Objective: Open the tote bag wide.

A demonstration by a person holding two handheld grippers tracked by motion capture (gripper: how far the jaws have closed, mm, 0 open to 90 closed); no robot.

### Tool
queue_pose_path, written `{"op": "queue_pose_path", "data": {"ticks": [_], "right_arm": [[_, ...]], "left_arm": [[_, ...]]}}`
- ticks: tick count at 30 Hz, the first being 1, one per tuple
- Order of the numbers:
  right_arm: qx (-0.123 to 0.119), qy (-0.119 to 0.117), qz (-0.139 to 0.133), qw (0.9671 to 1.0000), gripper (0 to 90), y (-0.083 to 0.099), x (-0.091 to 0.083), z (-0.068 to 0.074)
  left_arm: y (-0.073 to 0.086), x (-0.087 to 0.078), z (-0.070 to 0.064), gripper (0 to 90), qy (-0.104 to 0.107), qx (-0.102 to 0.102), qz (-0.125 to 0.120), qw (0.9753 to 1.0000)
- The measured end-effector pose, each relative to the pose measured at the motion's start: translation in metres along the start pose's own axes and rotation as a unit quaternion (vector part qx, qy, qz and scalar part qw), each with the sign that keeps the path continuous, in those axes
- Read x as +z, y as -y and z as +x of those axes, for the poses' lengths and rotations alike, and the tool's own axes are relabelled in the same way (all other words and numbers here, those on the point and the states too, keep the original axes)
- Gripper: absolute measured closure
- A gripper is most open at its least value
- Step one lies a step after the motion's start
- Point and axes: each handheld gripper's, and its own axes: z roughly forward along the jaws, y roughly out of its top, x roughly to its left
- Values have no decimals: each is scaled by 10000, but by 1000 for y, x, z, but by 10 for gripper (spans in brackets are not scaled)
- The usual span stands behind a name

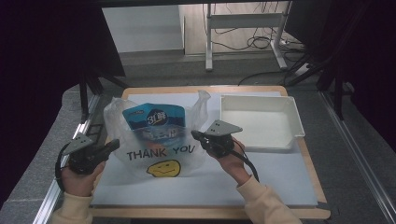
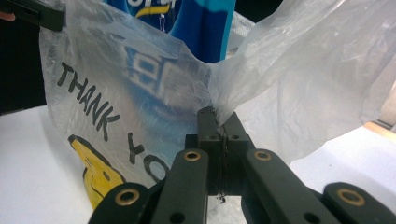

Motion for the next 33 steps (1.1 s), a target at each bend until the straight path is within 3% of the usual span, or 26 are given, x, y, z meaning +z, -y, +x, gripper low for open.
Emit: {"op": "queue_pose_path", "data": {"ticks": [18, 33], "right_arm": [[17, -52, 404, 9992, 887, 17, 9, -2], [35, -57, 527, 9986, 887, 24, 12, -2]], "left_arm": [[10, 11, 0, 897, 34, -11, 242, 9997], [21, 16, 2, 898, 30, -88, 398, 9992]]}}
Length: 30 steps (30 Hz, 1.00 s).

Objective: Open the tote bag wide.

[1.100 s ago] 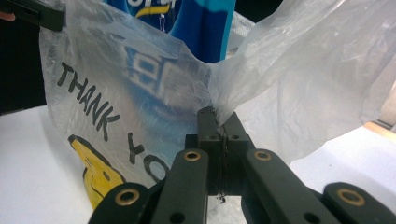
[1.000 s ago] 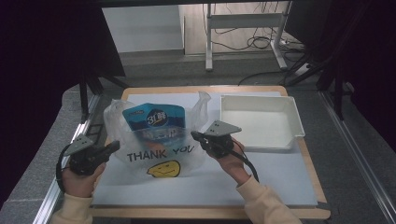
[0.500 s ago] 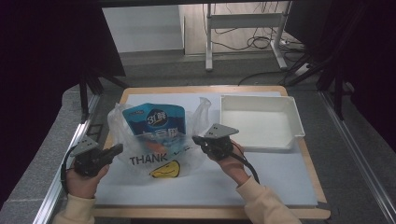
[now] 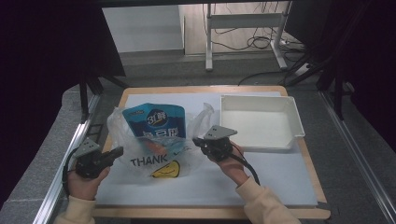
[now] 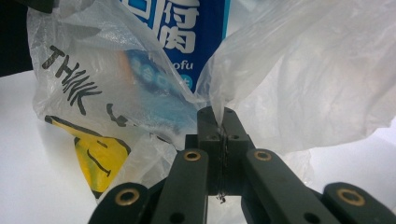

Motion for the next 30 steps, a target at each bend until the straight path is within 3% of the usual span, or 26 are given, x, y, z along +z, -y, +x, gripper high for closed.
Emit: {"op": "queue_pose_path", "data": {"ticks": [30], "right_arm": [[1, -52, 388, 9992, 887, 21, 10, 6]], "left_arm": [[17, 10, 2, 898, 19, -43, 281, 9996]]}}
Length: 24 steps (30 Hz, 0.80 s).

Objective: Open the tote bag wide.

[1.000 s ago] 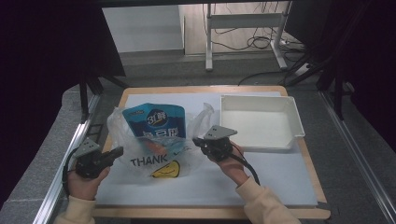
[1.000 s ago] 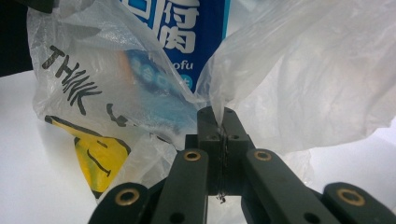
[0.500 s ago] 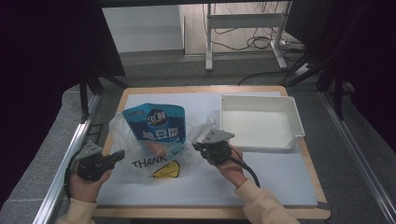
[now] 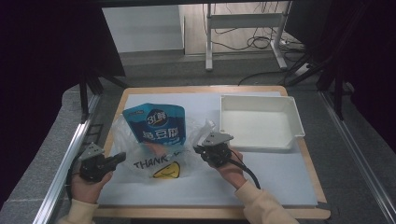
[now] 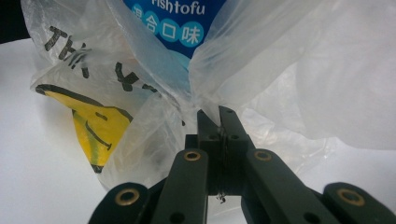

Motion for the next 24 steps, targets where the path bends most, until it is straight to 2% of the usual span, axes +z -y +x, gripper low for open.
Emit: {"op": "queue_pose_path", "data": {"ticks": [13, 24], "right_arm": [[20, -74, 247, 9997, 887, 9, 13, 3], [76, -156, 419, 9990, 887, 17, 18, 3]], "left_arm": [[8, 11, 4, 898, 16, -100, 216, 9997], [14, 18, 3, 898, 55, -80, 359, 9993]]}}
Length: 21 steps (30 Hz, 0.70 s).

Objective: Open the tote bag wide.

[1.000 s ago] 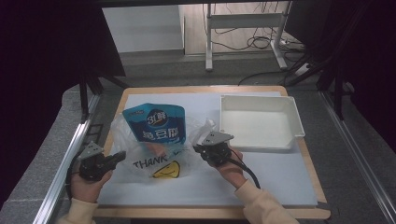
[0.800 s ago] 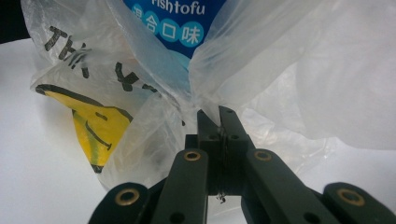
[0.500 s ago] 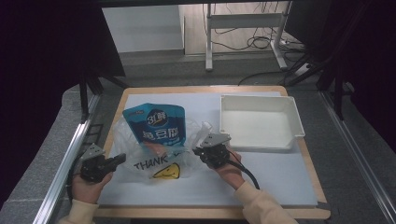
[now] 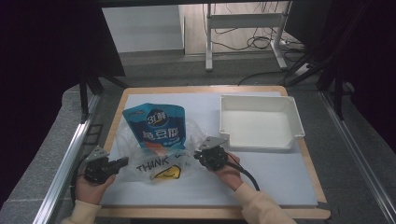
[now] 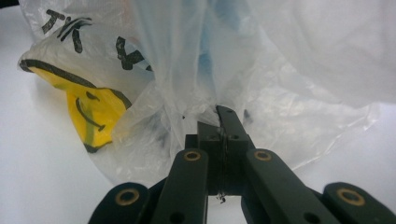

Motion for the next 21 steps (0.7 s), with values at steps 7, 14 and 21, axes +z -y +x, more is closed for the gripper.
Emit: {"op": "queue_pose_path", "data": {"ticks": [7, 14, 21], "right_arm": [[41, -35, 135, 9999, 887, 6, 3, 1], [41, -21, 319, 9995, 887, 11, 9, 2], [64, -59, 538, 9985, 887, 14, 14, 2]], "left_arm": [[5, 5, 0, 898, 18, 1, 119, 9999], [8, 11, -1, 898, 34, 31, 226, 9997], [12, 18, -1, 897, 50, 6, 346, 9994]]}}
